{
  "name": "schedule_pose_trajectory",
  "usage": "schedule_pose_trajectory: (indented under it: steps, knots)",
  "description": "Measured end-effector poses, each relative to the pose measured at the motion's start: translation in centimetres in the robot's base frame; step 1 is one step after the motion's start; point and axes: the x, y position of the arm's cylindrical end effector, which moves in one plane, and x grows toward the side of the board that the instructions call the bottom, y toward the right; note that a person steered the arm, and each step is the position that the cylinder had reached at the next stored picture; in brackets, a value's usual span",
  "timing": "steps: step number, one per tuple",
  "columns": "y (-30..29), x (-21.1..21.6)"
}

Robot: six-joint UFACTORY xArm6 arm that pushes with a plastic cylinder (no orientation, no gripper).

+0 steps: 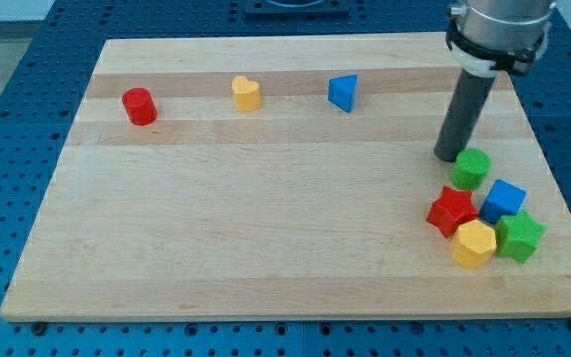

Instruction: Place the blue triangle above the red star

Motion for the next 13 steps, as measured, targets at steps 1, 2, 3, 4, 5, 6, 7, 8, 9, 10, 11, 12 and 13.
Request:
schedule_pose_trajectory:
  steps: [1, 2, 3, 4, 5, 6, 7, 8, 9, 10, 11, 12, 13]
  knots:
    - [0.2, 1.2]
    - [0.0, 0.3]
    - [-0.5, -4.3]
    - [-1.4, -8.9]
    - [-5.6, -11.9]
    - [-11.2, -11.8]
    - [-12.0, -10.1]
    - [-12.0, -11.9]
    - [-13.5, -16.0]
    - [-16.6, -16.3]
    - [-15.3, -12.8]
    - [-11.2, -8.2]
    - [-7.1, -4.8]
